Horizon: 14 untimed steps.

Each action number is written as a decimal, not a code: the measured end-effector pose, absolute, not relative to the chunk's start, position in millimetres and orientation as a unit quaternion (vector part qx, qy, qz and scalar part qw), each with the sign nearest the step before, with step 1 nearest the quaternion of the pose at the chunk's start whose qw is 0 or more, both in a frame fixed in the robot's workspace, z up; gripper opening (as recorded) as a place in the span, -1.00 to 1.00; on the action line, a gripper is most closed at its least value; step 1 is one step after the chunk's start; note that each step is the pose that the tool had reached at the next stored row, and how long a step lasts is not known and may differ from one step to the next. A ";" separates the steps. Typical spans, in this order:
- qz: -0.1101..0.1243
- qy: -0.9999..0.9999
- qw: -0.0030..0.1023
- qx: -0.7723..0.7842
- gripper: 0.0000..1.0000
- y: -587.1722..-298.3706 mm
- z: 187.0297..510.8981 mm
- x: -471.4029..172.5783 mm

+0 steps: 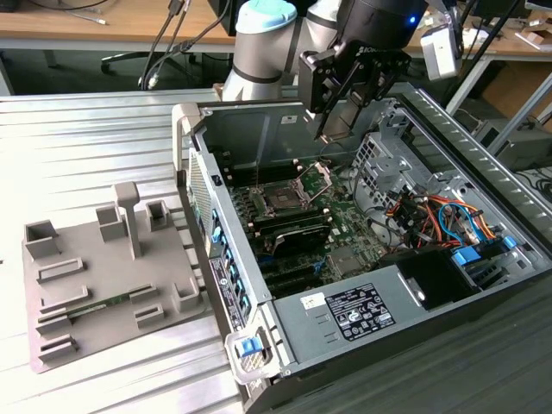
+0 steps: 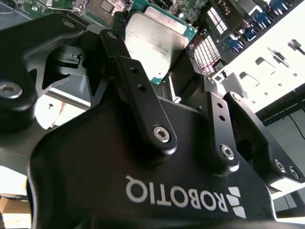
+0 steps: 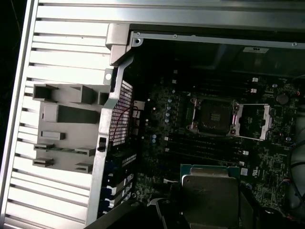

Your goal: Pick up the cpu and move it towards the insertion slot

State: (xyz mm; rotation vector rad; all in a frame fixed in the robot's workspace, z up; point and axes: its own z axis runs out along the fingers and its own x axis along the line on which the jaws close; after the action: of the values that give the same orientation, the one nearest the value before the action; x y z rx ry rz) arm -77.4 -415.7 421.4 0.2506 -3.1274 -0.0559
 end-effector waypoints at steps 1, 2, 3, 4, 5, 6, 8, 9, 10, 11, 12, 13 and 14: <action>-0.018 -0.997 0.002 0.080 0.10 -415.7 421.3 -77.2; -0.018 -0.997 0.002 0.080 0.10 -415.7 421.2 -76.8; -0.018 -0.997 0.002 0.080 0.10 -415.7 421.1 -76.5; -0.018 -0.997 0.002 0.080 0.10 -415.7 420.9 -76.1; -0.018 -0.997 0.002 0.080 0.10 -415.7 420.8 -75.6; -0.018 -0.997 0.002 0.080 0.10 -415.7 420.8 -75.5; -0.018 -0.997 0.002 0.080 0.10 -415.7 420.6 -75.1; -0.018 -0.997 0.002 0.080 0.10 -415.7 420.6 -74.9; -0.018 -0.997 0.002 0.080 0.10 -415.7 420.5 -74.5; -0.018 -0.997 0.002 0.080 0.10 -415.7 420.3 -74.1; -0.018 -0.997 0.002 0.080 0.10 -415.7 420.3 -73.8; -0.018 -0.997 0.002 0.080 0.10 -415.7 420.2 -73.6; -0.018 -0.997 0.002 0.080 0.10 -415.7 420.1 -73.4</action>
State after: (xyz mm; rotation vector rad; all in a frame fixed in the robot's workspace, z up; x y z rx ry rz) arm -73.4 -415.7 420.1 0.2507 -3.1274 -0.0558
